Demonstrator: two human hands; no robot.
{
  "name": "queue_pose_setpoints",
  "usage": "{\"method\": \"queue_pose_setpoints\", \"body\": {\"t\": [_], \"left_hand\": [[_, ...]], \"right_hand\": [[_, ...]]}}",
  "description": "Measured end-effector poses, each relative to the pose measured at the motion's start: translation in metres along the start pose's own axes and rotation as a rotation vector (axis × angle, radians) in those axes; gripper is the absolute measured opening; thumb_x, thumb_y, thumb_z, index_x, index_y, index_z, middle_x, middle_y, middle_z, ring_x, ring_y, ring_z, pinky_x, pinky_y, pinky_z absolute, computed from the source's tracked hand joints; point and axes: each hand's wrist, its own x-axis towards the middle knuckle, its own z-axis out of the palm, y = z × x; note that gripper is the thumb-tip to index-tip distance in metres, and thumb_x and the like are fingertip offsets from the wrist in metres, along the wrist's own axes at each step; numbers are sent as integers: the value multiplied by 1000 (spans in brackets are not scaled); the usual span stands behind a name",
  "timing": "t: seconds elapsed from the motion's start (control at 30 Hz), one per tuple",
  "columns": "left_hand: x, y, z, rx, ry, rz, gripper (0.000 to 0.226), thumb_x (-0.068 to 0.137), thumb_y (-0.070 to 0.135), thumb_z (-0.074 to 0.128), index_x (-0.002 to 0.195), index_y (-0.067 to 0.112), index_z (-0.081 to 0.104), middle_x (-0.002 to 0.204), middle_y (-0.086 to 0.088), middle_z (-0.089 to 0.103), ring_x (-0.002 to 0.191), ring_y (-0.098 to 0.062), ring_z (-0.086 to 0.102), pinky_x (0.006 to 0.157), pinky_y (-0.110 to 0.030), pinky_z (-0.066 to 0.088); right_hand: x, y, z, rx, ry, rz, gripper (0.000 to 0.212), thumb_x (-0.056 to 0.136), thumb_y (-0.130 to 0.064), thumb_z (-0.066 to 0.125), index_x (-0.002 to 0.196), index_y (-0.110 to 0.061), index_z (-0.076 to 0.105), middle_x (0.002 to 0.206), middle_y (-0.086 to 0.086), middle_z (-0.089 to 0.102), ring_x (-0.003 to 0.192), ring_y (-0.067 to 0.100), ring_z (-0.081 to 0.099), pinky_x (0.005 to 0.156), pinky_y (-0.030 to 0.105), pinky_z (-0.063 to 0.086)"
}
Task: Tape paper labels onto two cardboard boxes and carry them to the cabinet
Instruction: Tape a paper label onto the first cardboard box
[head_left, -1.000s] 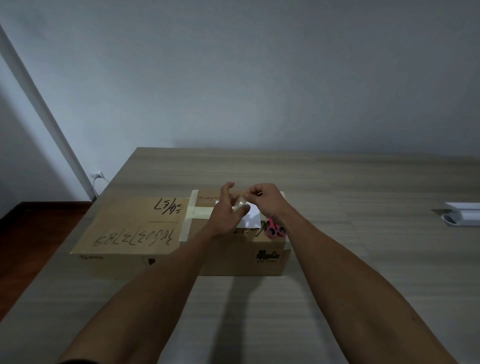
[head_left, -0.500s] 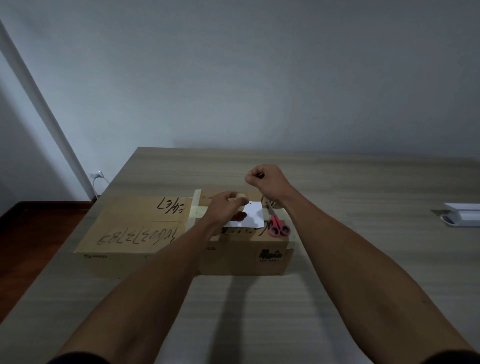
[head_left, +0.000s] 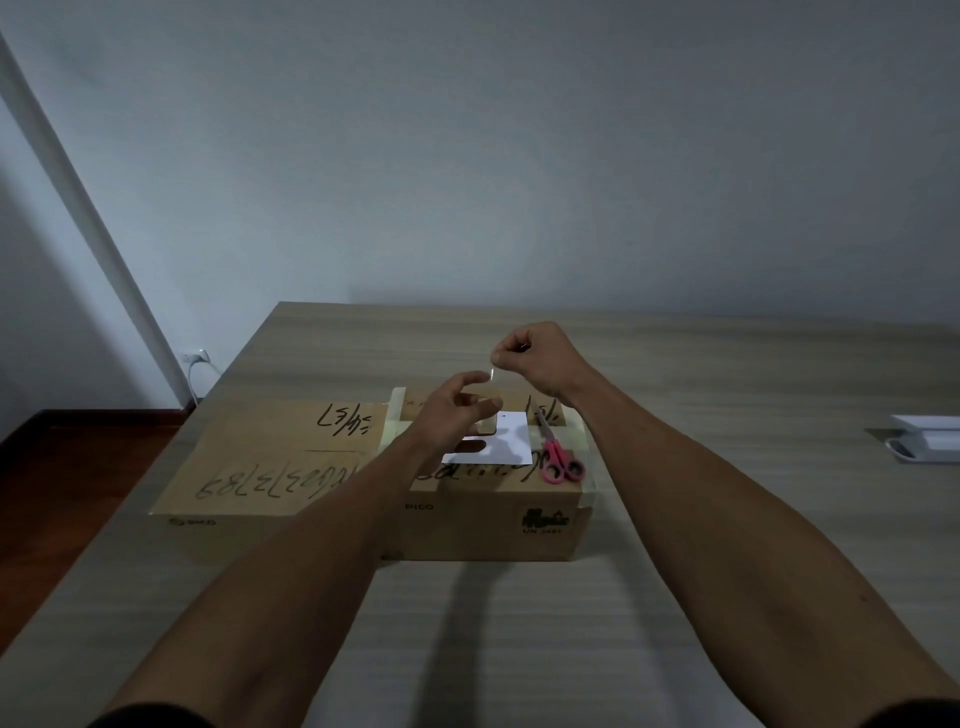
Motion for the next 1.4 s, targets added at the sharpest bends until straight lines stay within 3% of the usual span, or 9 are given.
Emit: {"method": "queue_pose_setpoints", "body": {"t": [0.4, 0.5, 0.6, 0.7, 0.8, 0.97, 1.1, 1.3, 1.4], "left_hand": [[0, 3, 4, 103, -118, 50, 56, 93, 32, 75, 136, 55, 46, 129, -7, 59, 108, -26, 70, 82, -36, 62], [2, 3, 3, 118, -129, 56, 53, 93, 30, 75, 133, 56, 49, 126, -8, 61, 108, -27, 70, 85, -40, 62], [-1, -1, 2, 131, -122, 59, 50, 95, 27, 73, 133, 51, 51, 120, -11, 63, 94, -23, 71, 80, -39, 63], [-6, -6, 3, 71, -78, 25, 49, 98, 24, 70, 136, 44, 49, 116, -11, 66, 89, -26, 72, 80, -45, 62], [-4, -10, 4, 26, -41, -28, 51, 96, 18, 69, 133, 48, 49, 121, -10, 62, 98, -41, 73, 80, -44, 62], [3, -14, 9, 30, -34, -19, 59, 93, 9, 68, 131, 50, 50, 115, -14, 62, 86, -29, 68, 83, -47, 61], [5, -12, 15, 57, -34, -32, 60, 94, 12, 70, 130, 55, 49, 120, -10, 62, 110, -31, 64, 90, -48, 61], [1, -7, 16, 28, -49, -46, 62, 93, 10, 68, 128, 58, 51, 116, -15, 63, 112, -31, 63, 80, -37, 63], [-1, -7, 13, 35, -56, -34, 62, 94, 11, 70, 128, 59, 51, 115, -15, 62, 106, -28, 63, 83, -38, 63]], "right_hand": [[0, 8, 0, -78, 19, 26, 10, 87, -9, 77, 92, -2, 80, 91, 8, 77, 89, 19, 72, 84, 38, 58], [3, 13, 3, -38, 68, 92, 29, 83, -15, 82, 111, -10, 77, 94, 4, 71, 89, 17, 68, 79, 29, 51], [8, 26, 1, -23, 206, 236, 39, 85, -13, 77, 123, -12, 67, 104, 10, 67, 97, 27, 67, 83, 35, 54], [-1, 48, -4, -258, 192, 362, 13, 87, -6, 64, 94, 5, 68, 93, 22, 70, 87, 37, 68, 78, 44, 57], [-22, 65, -3, -486, 46, 480, 27, 86, -8, 64, 63, -2, 51, 64, 12, 54, 60, 29, 55, 59, 35, 45], [-49, 76, -2, -584, -91, 597, 28, 79, -18, 76, 71, -9, 51, 78, 10, 57, 67, 26, 58, 61, 33, 47], [-63, 79, 2, -574, -80, 660, 40, 70, -18, 90, 74, -12, 51, 80, 8, 60, 79, 28, 64, 64, 32, 50], [-74, 81, 17, -607, 49, 698, 31, 75, -16, 79, 77, -12, 49, 86, 5, 59, 81, 27, 61, 68, 31, 50], [-69, 80, 17, -649, 81, 662, 26, 82, -22, 77, 94, -12, 56, 102, 10, 64, 96, 31, 65, 77, 34, 51]]}}
